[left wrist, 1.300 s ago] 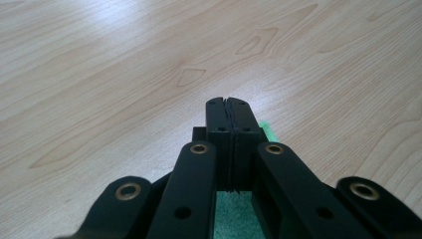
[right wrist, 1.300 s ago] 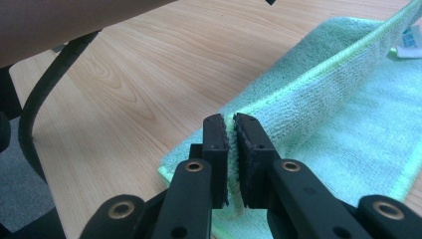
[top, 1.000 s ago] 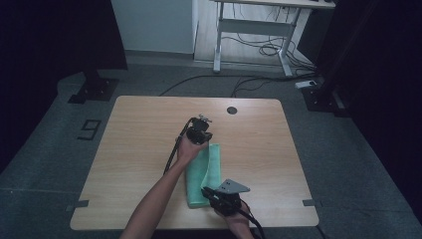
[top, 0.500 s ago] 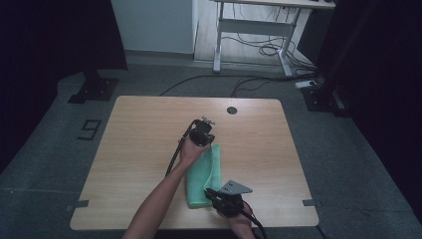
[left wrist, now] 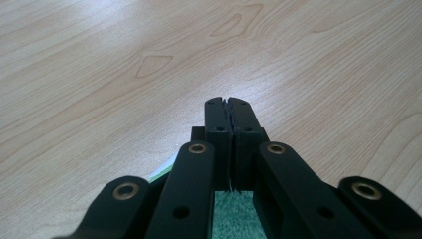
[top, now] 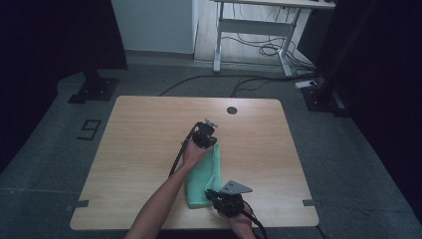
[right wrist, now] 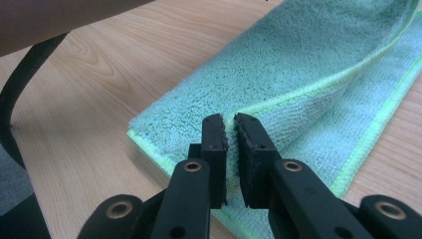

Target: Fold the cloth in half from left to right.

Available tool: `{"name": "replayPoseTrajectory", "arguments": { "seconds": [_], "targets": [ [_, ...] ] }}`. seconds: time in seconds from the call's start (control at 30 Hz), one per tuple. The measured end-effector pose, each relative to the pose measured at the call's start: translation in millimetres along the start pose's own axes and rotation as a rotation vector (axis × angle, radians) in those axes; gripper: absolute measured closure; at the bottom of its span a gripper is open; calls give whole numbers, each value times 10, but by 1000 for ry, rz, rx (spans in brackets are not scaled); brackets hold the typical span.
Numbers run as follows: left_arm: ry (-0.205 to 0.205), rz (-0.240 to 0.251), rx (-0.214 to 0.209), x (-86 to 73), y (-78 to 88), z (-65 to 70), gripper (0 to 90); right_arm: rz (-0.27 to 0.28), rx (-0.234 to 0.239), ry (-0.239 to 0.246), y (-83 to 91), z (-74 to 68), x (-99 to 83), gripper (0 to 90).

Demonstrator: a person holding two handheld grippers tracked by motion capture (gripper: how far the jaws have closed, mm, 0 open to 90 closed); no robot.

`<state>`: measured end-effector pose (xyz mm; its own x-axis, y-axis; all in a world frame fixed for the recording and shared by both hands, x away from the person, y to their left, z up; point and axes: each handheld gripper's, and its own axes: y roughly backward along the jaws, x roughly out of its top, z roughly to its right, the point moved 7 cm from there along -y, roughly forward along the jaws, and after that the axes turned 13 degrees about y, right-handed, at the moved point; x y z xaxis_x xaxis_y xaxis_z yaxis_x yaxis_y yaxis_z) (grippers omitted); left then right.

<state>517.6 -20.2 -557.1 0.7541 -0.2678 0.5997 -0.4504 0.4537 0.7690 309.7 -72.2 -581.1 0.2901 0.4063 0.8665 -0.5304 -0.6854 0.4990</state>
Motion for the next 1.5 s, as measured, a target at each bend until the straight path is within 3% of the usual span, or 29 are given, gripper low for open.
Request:
{"name": "replayPoseTrajectory", "arguments": {
  "seconds": [0.63, 0.83, 1.0, 1.07, 1.5],
  "targets": [
    [-22, -19, 0, -39, -77, 74, 884, -15, 4, -19, -3, 34, -64, 819],
    [-13, -23, 4, -50, -130, 73, 880, -17, 6, -23, -5, 36, -63, 813],
    [-10, -17, 4, -46, -153, 62, 808, -15, -1, -35, 8, 62, -64, 772],
    [-18, -5, 13, -36, -130, 54, 707, -14, -11, -61, 36, 105, -75, 734],
    [-31, 35, -24, -48, 148, 21, 636, -29, 1, -93, 106, 131, -171, 721]
  ]
}}
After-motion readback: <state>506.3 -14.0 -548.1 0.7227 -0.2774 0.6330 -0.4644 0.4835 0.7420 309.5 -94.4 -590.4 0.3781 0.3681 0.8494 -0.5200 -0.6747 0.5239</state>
